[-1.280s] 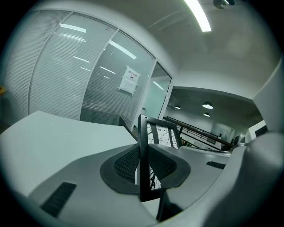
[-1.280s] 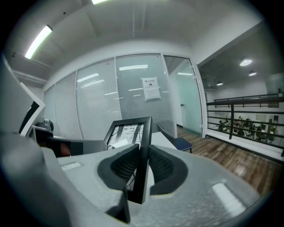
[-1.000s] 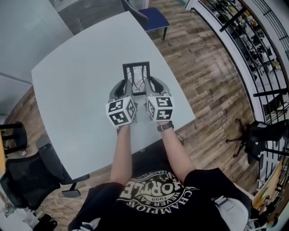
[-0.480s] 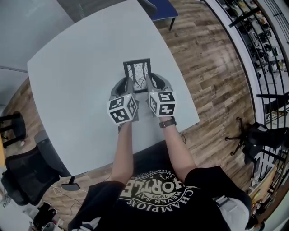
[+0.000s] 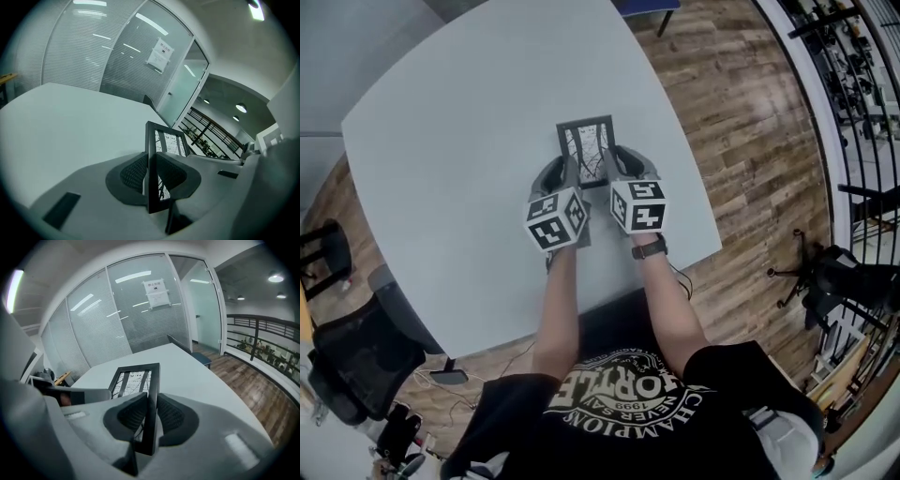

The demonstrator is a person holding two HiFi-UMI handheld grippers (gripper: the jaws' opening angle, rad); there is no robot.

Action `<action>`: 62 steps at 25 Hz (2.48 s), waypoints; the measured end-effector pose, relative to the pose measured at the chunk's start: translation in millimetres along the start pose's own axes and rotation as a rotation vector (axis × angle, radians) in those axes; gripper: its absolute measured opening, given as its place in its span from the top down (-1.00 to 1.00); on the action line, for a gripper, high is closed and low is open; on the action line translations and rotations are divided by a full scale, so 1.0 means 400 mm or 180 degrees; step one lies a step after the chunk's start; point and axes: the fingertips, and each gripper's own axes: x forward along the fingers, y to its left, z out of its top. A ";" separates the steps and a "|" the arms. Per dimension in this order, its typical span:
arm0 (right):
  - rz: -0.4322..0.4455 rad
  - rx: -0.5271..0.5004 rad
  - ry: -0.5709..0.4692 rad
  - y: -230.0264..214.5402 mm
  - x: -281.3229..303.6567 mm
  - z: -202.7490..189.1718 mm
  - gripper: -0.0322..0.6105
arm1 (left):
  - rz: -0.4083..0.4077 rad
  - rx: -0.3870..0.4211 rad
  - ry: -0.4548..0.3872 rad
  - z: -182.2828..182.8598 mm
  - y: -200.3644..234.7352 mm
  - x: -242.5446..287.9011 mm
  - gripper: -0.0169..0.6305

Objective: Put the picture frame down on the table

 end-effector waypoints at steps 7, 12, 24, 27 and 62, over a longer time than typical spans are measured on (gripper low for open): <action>-0.0081 0.0044 0.0296 -0.014 0.051 -0.071 0.69 | 0.0168 -0.0043 0.0282 -0.065 0.039 0.049 0.73; -0.0114 0.0066 0.0477 -0.023 0.080 -0.114 0.69 | 0.0235 -0.0062 0.0443 -0.105 0.061 0.074 0.73; -0.0235 0.0015 0.0706 -0.048 0.109 -0.186 0.69 | 0.0320 -0.0054 0.0678 -0.178 0.077 0.111 0.73; -0.0236 -0.0010 0.0697 -0.046 0.114 -0.196 0.69 | 0.0366 -0.0060 0.0700 -0.193 0.086 0.114 0.73; -0.0069 -0.0761 -0.1423 0.382 -0.572 0.166 0.80 | -0.0161 0.1022 -0.1264 0.160 -0.122 -0.672 0.75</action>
